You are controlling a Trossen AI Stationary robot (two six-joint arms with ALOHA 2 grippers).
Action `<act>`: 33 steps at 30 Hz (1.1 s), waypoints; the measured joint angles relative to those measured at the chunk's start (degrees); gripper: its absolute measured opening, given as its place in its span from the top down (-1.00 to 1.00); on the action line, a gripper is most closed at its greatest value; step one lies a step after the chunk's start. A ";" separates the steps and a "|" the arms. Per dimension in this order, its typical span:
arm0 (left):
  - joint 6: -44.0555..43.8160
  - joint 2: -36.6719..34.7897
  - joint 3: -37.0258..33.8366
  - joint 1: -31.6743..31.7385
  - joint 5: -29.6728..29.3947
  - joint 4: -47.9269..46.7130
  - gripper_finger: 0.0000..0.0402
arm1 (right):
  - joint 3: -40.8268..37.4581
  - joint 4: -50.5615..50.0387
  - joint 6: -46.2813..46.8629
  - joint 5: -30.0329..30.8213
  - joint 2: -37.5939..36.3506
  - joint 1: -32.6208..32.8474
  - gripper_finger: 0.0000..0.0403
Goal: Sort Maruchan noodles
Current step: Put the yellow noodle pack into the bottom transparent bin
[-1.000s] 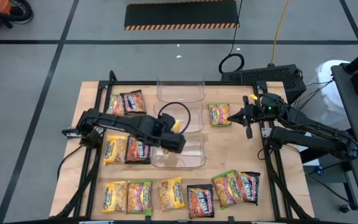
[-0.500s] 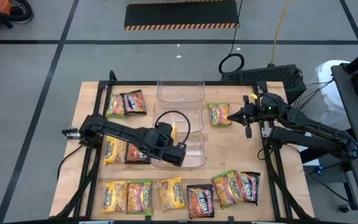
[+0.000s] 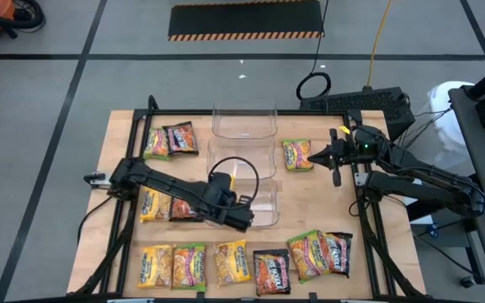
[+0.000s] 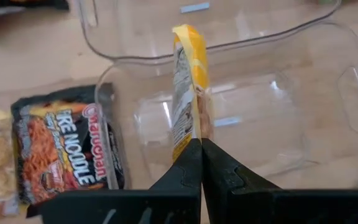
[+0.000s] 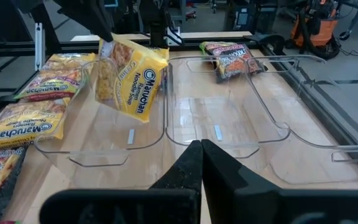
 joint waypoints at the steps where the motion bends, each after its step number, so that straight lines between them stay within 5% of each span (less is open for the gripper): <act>1: -0.75 0.00 -0.44 -0.11 0.13 -0.02 1.00 | 0.00 0.01 0.00 0.00 0.00 0.00 1.00; 27: -7.00 -0.10 -4.65 -1.84 -0.98 0.07 1.00 | 0.00 1.25 -0.01 -0.24 0.00 0.00 1.00; 33: -10.63 -0.11 -10.24 -2.83 5.28 0.01 1.00 | 0.01 1.25 -0.09 -0.24 0.00 0.01 1.00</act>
